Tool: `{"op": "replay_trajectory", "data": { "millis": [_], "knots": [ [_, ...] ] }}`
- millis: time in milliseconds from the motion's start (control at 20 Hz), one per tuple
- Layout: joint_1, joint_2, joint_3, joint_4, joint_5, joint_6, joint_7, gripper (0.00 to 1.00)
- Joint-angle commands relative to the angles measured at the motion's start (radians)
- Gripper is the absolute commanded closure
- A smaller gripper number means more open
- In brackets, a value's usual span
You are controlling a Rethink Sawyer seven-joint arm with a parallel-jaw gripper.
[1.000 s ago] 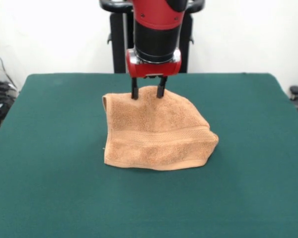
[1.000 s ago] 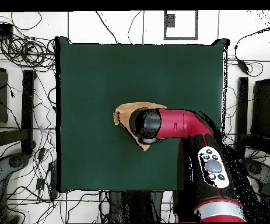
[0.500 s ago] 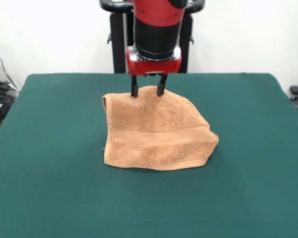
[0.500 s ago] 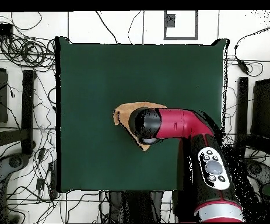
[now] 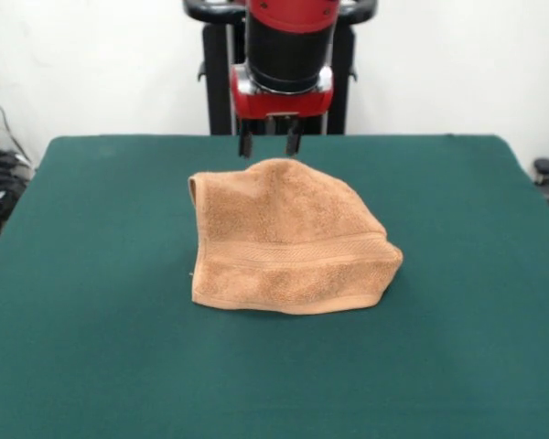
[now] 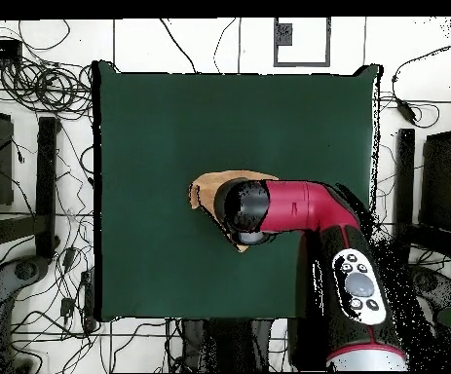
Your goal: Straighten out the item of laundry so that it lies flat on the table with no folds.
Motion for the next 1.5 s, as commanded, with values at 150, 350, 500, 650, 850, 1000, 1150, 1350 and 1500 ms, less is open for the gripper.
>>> {"op": "replay_trajectory", "data": {
  "millis": [150, 350, 500, 650, 850, 1000, 1150, 1350, 1500],
  "knots": [
    [-0.035, 0.06, 0.065, 0.003, -0.134, -0.002, -0.153, 0.0],
    [-0.083, 0.081, 0.105, -0.008, -0.186, -0.045, -0.215, 0.0],
    [-0.14, 0.109, 0.176, -0.016, -0.211, -0.102, -0.276, 0.0],
    [-0.184, 0.13, 0.225, -0.025, -0.241, -0.125, -0.31, 0.0],
    [-0.235, 0.118, 0.285, -0.025, -0.289, -0.118, -0.382, 0.0],
    [-0.265, 0.114, 0.325, -0.031, -0.308, -0.115, -0.391, 0.0],
    [-0.296, 0.132, 0.375, -0.033, -0.326, -0.147, -0.396, 0.0],
    [-0.305, 0.134, 0.401, -0.04, -0.351, -0.141, -0.39, 0.0],
    [-0.314, 0.136, 0.419, -0.044, -0.36, -0.124, -0.401, 0.0]
  ]
}}
